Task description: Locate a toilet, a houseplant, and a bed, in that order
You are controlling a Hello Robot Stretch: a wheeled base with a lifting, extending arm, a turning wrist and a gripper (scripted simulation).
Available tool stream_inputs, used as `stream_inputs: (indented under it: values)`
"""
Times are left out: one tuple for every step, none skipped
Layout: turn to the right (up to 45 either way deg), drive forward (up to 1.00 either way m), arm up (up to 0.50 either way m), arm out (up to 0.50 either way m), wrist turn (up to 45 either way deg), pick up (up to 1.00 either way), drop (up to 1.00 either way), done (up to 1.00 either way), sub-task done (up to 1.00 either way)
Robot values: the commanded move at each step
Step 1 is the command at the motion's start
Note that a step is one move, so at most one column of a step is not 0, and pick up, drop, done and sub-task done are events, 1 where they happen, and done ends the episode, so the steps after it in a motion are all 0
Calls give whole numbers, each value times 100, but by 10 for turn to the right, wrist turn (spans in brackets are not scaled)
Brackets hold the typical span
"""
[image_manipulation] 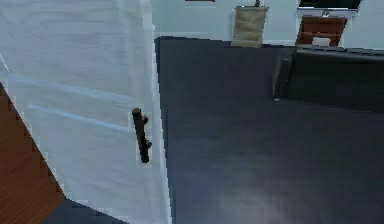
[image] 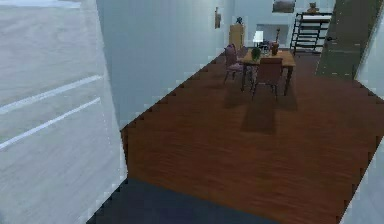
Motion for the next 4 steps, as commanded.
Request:
stream_inputs:
  values:
    - [240,0,0,0,0,0,0,0,0]
    - [0,100,0,0,0,0,0,0,0]
    - [0,50,0,0,0,0,0,0,0]
    - [450,0,0,0,0,0,0,0,0]
